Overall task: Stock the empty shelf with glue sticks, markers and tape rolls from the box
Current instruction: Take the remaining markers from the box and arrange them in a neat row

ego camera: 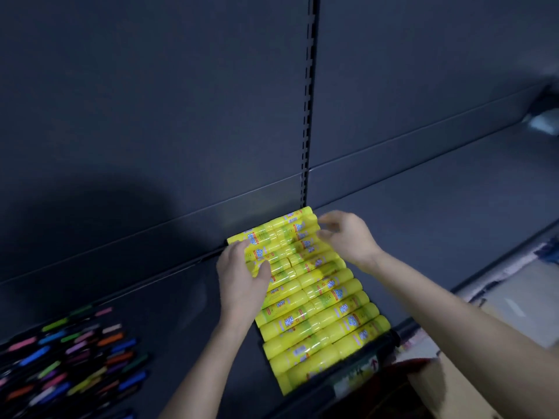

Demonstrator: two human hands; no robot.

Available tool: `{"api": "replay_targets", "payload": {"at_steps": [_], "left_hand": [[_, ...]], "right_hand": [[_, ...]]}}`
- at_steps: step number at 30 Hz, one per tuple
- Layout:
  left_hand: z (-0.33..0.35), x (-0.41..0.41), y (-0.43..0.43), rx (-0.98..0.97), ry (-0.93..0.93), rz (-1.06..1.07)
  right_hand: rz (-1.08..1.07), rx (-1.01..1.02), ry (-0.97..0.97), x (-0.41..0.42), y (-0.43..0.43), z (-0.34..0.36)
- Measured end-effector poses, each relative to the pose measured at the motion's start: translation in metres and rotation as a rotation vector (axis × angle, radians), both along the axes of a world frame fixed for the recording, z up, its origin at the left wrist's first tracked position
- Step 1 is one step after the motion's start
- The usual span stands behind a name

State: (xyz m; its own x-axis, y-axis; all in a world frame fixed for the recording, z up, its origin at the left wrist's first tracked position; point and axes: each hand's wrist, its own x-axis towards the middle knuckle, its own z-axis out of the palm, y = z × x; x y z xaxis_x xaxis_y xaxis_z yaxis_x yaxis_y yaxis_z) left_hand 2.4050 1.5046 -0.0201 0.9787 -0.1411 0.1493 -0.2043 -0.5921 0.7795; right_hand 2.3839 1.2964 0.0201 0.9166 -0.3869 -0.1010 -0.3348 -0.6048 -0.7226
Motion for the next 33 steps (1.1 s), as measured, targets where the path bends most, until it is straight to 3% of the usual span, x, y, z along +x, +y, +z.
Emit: {"api": "replay_targets", "payload": {"at_steps": [6,10,24,28,33], "left_hand": [[0.029,-0.038,-0.009,-0.031,-0.057,-0.286],[0.039,-0.068,-0.039,-0.093,-0.052,-0.498],[0.044,-0.196,-0.131,0.022,-0.095,-1.173],[0.043,-0.229,-0.159,0.177,-0.079,-1.340],[0.039,-0.267,-0.195,0.592,-0.050,-1.596]], "right_hand": [[-0.221,0.002,-0.212,-0.085,-0.009,0.032],[-0.308,-0.026,-0.253,-0.154,-0.018,0.040],[-0.583,-0.064,0.050,-0.392,-0.033,-0.001],[-0.649,-0.035,0.088,-0.437,-0.044,-0.018],[-0.688,-0.050,0.225,-0.492,-0.058,-0.052]]}}
